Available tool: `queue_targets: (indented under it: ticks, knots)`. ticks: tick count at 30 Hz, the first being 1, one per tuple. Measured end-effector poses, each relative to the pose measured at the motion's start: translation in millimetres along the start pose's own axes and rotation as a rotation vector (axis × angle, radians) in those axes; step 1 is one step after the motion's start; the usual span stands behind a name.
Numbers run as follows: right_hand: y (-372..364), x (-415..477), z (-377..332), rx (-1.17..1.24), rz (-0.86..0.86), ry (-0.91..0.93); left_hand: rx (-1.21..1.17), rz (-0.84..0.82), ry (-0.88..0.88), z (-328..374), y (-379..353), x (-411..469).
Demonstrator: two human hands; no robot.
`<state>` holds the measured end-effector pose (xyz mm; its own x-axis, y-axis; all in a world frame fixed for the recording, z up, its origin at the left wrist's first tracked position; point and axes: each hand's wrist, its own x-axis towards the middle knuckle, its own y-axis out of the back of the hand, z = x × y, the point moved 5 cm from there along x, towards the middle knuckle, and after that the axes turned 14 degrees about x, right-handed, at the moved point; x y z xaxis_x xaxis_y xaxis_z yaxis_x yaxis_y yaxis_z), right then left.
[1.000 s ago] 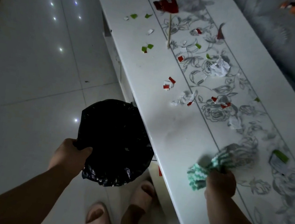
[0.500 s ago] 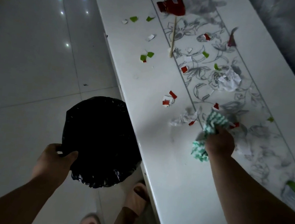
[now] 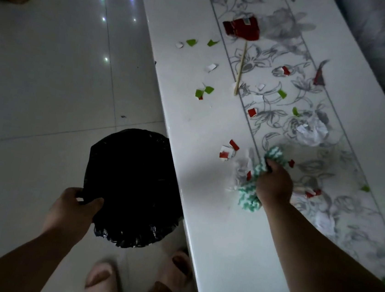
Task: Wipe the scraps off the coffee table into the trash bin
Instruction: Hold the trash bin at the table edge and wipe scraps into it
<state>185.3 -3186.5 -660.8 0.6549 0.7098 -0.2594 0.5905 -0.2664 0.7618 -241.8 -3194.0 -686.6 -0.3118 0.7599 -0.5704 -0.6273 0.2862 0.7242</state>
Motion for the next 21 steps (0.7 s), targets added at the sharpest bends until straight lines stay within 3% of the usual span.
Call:
queue_targets:
  ticks: [8,21]
  knots:
    - [-43.2,-0.3,-52.1,-0.060,-0.147,0.130,0.009,0.008,-0.015,5.0,2.0,10.6]
    - [-121.3,-76.7,-109.4,-0.056,-0.440,0.298,0.022,-0.043,0.025,6.0,12.7,34.2]
